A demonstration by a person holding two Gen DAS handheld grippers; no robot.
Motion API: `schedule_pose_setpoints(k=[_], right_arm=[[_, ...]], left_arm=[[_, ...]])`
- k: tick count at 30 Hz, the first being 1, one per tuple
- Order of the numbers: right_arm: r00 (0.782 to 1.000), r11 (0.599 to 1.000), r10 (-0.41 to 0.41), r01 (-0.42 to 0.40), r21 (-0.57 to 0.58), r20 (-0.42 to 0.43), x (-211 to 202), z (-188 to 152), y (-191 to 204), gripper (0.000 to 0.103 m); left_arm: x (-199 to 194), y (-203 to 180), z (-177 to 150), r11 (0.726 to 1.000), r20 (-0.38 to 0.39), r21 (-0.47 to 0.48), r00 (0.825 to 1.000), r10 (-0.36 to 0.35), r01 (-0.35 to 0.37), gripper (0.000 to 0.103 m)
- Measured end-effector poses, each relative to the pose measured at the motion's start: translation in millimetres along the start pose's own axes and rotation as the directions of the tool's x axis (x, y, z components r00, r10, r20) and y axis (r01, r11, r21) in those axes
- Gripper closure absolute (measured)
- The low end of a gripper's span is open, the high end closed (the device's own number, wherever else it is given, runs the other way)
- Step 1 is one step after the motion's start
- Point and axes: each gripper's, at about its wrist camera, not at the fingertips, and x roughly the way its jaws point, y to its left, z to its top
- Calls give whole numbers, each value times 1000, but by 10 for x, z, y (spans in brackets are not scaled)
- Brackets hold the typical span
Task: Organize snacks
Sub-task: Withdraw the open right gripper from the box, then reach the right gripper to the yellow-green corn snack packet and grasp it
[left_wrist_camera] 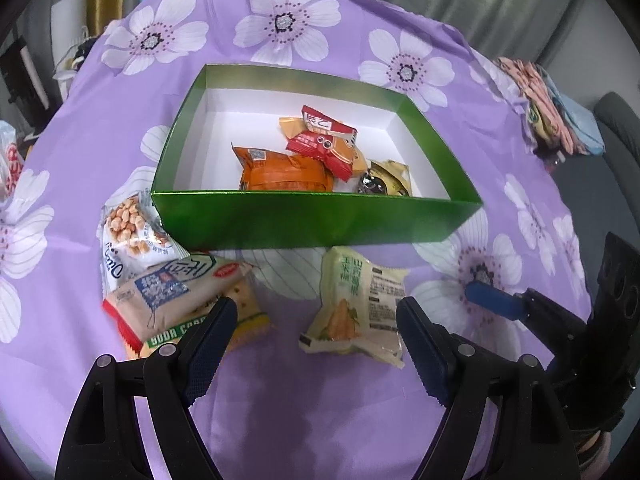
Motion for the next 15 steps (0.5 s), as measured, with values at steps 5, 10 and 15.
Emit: schedule_pose_setpoints(k=[5,10,15], right_arm=[[1000,1000,-3,3,-8,1,-35,-41,53,31],[1000,1000,3,-3,-21,-2,-62,-79,112,30],[1000,999,4,-5,-36,-6,-81,-137,161,29]], left_arm=[[-50,-56,-78,1000,-1,13,1000,17,-17,21],[-63,-94,-160,999,-4,26,999,45,-45,21],[-67,-168,-236,997,-14,54,998,55,-54,21]])
